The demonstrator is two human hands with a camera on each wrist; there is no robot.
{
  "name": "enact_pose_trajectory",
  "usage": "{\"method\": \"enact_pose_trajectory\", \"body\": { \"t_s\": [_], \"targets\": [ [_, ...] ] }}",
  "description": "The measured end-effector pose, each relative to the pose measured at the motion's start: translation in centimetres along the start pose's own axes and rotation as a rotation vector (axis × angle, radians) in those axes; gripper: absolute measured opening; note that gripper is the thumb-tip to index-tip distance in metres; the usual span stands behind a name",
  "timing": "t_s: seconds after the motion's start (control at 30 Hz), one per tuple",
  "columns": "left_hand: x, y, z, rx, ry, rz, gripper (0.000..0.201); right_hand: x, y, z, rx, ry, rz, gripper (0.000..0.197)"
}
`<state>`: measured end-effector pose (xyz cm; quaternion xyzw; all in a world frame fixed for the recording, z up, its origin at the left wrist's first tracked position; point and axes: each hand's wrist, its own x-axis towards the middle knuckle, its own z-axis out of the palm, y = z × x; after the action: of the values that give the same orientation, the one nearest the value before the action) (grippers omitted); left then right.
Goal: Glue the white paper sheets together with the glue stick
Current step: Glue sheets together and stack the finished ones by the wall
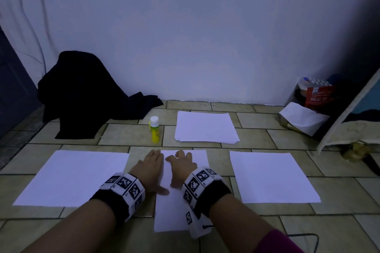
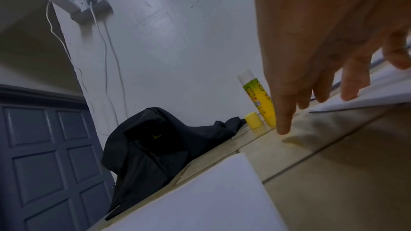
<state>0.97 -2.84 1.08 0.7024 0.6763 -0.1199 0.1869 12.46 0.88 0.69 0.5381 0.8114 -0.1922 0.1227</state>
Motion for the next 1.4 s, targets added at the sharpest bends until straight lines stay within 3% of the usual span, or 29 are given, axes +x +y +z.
{"method": "enact_pose_trajectory", "body": {
  "t_s": [0.07, 0.17, 0.27, 0.37, 0.57, 0.77, 0.87, 0.93, 1.03, 1.13, 1.3, 1.4],
  "targets": [
    [0.2, -0.3, 0.1, 0.027, -0.085, -0.003, 0.118, 0.1, -0.5, 0.1, 0.004, 0.013, 0.009, 0.074],
    [0.5, -0.6, 0.2, 0.058, -0.098, 0.007, 0.119, 0.1, -1.3, -0.3, -0.033, 0.005, 0.003, 0.068],
    [0.6, -0.7, 0.3, 0.1, -0.059, 0.006, 0.12, 0.4, -1.6, -1.0, -0.05, -0.13, -0.133, 0.084],
    [0.7, -0.6, 0.3, 0.121, -0.048, -0.009, 0.121, 0.4, 0.2, -1.4, -0.098, -0.178, -0.175, 0.096],
    [0.3, -0.2, -0.1, 0.123, -0.039, -0.026, 0.121, -0.9, 6.5, -2.6, -0.04, -0.152, -0.025, 0.093],
    [-0.1, -0.6, -0.3, 0.108, -0.064, -0.008, 0.126, -1.5, 6.7, -3.5, -0.013, -0.087, 0.07, 0.099],
    [-0.5, -0.7, -0.9, 0.136, -0.042, -0.036, 0.11, -1.4, 5.6, -3.2, -0.076, 0.051, 0.13, 0.053],
    [-0.6, -0.2, -1.5, 0.236, 0.057, -0.077, 0.089, -1.7, 4.9, -2.9, -0.141, 0.102, 0.134, 0.042],
    [-0.8, 0.5, -1.6, 0.26, 0.174, -0.094, 0.063, -1.7, 3.8, -2.0, -0.064, 0.08, 0.13, 0.035],
    [-0.8, 0.5, -0.8, 0.121, 0.178, 0.035, 0.044, -1.4, 2.4, -1.0, 0.013, 0.069, 0.156, 0.033],
    [-1.5, -0.2, -1.4, 0.131, 0.118, 0.054, 0.041, -1.1, 0.3, 0.5, -0.016, 0.077, 0.177, 0.036],
    [-1.9, -0.4, -1.6, 0.149, 0.097, 0.049, 0.056, -0.9, -0.6, 0.8, -0.018, 0.04, 0.124, 0.052]
  ]
}}
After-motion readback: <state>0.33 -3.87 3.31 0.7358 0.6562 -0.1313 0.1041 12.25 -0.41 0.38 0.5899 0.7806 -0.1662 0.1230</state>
